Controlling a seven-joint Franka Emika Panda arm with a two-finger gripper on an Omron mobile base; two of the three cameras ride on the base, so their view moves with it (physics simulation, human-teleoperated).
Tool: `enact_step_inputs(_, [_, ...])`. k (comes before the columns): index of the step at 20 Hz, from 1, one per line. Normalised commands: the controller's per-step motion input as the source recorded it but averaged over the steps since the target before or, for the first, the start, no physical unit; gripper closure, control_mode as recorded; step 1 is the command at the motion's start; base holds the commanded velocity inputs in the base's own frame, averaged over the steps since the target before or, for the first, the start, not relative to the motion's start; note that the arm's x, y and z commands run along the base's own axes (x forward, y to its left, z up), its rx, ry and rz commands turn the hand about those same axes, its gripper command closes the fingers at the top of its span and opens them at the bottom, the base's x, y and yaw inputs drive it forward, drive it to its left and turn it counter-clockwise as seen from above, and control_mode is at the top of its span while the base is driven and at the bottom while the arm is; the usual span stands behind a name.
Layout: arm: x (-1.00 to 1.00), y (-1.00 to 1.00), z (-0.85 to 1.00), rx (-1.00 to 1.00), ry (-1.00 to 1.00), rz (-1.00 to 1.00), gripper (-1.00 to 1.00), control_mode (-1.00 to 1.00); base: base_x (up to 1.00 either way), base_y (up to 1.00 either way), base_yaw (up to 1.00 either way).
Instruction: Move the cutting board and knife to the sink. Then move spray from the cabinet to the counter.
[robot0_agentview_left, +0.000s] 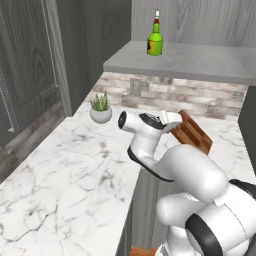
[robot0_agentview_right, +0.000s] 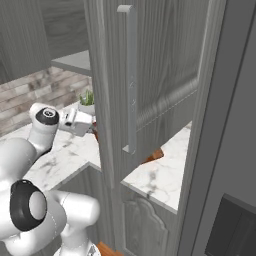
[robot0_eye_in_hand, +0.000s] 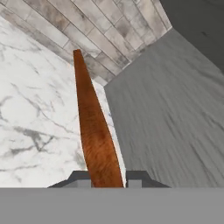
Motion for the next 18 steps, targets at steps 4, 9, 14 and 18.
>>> enact_step_inputs(4, [-0.10, 0.14, 0.35, 0.00, -0.05, -0.03, 1.00, -1.00, 0.00, 0.00, 0.00])
enact_step_inputs(9, [-0.08, 0.14, 0.33, 0.00, -0.03, -0.02, 1.00, -1.00, 0.00, 0.00, 0.00])
enact_step_inputs(14, [-0.01, 0.03, 0.18, -0.02, 0.00, -0.01, 1.00, -1.00, 0.00, 0.00, 0.00])
enact_step_inputs(18, [0.00, 0.03, 0.00, -0.13, 0.00, 0.00, 1.00, -1.00, 0.00, 0.00, 0.00])
